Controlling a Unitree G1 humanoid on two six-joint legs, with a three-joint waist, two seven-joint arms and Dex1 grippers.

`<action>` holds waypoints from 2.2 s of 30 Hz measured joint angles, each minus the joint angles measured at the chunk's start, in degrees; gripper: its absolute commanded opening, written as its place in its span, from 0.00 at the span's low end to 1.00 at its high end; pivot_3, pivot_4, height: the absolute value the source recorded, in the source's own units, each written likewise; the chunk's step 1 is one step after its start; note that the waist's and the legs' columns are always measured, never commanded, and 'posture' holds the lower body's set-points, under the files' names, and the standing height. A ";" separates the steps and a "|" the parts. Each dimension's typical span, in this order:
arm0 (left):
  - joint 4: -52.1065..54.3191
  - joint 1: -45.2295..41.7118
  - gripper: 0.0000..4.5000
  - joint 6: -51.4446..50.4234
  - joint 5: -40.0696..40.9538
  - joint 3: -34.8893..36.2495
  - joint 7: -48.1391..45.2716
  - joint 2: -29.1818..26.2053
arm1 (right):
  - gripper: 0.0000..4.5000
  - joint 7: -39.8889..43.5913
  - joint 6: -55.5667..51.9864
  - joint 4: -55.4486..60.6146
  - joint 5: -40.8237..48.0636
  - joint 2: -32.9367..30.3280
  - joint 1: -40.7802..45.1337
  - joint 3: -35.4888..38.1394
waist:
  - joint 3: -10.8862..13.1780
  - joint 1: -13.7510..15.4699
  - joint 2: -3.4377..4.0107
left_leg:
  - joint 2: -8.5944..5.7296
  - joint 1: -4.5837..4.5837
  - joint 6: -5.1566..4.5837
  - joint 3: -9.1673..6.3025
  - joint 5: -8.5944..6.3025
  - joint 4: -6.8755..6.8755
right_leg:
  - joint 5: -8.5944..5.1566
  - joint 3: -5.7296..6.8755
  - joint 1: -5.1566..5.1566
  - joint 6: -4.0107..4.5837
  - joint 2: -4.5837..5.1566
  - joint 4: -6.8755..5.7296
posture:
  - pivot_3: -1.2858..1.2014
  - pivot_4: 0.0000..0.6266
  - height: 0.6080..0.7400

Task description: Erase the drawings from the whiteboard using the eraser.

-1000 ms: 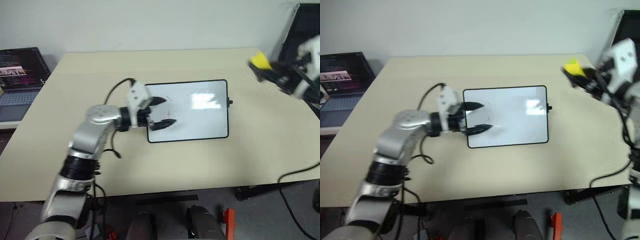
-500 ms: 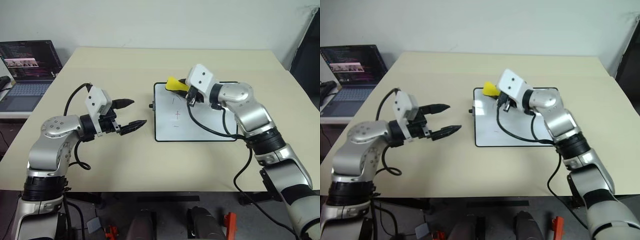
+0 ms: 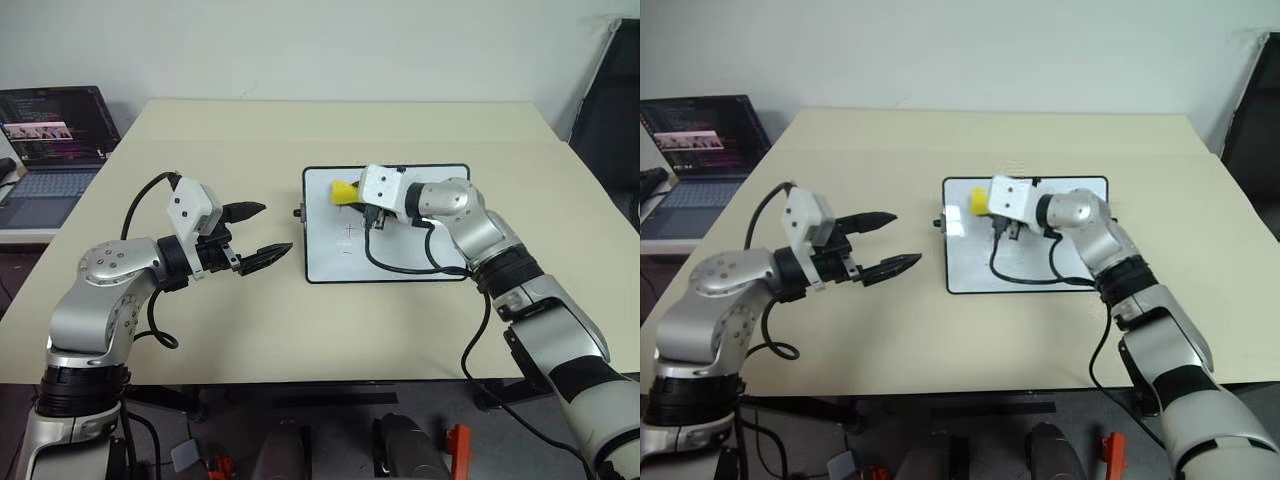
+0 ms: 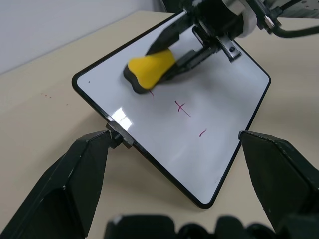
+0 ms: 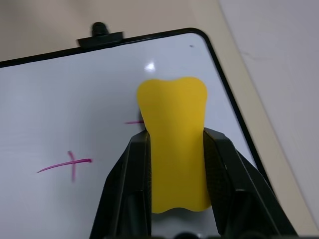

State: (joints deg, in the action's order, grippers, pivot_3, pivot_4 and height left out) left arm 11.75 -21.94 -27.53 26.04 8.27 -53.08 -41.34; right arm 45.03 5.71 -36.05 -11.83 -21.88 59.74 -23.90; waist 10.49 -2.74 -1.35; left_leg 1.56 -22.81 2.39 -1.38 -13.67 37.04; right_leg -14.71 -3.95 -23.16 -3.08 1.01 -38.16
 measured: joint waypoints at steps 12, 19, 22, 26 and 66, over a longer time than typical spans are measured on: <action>0.20 -0.26 1.00 -0.64 0.33 -0.05 0.12 -0.18 | 0.24 -10.23 0.71 -9.43 -2.93 1.64 5.69 2.15 | -0.04 -0.50 -0.07 | -0.04 0.13 -0.04 0.00 0.36 0.03 | 0.05 -0.04 -0.02 0.09 -0.02 -0.35 | 0.52 0.24 1.00; 0.20 -1.04 1.00 -0.67 0.32 -0.29 0.11 -0.13 | 0.24 -8.68 1.97 -8.22 -3.15 0.57 3.64 2.89 | -0.09 -0.59 -0.15 | -0.02 0.21 -0.06 -0.01 0.39 -0.02 | -0.02 -0.06 -0.02 0.19 -0.04 -0.50 | 0.52 0.24 1.00; 0.17 -1.16 1.00 -0.69 0.31 -0.70 0.11 -0.05 | 0.24 -4.68 1.87 -4.29 -2.68 0.42 0.58 2.68 | -0.09 -0.62 -0.15 | -0.02 0.23 -0.06 -0.01 0.39 -0.01 | -0.02 -0.06 -0.02 0.19 -0.05 -0.55 | 0.52 0.24 1.00; 0.13 -1.31 1.00 -0.69 0.32 -1.36 0.08 -0.02 | 0.24 0.05 1.22 0.36 -2.44 -0.01 -2.98 2.29 | -0.09 -0.75 -0.16 | -0.01 0.31 -0.06 0.01 0.39 0.00 | -0.05 -0.09 -0.02 0.18 -0.07 -0.63 | 0.52 0.24 1.00; -2.59 -2.26 1.00 -0.97 1.18 -0.16 -6.44 -5.86 | 0.24 17.70 -27.24 36.90 20.79 -29.26 -22.54 23.70 | 0.10 -0.39 -0.15 | 0.05 -0.22 -0.11 0.01 0.06 -0.17 | -0.35 0.01 -0.27 0.18 -0.05 0.03 | 0.52 0.24 1.00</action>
State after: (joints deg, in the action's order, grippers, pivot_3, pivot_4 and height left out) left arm 9.16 -24.20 -28.50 27.21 8.11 -59.52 -47.19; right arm 62.73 -21.53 0.85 8.96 -51.14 37.20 -0.21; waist 10.59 -3.13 -1.50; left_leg 1.62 -23.03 2.28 -1.36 -13.61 36.87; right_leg -15.06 -3.94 -23.43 -2.90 0.96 -38.13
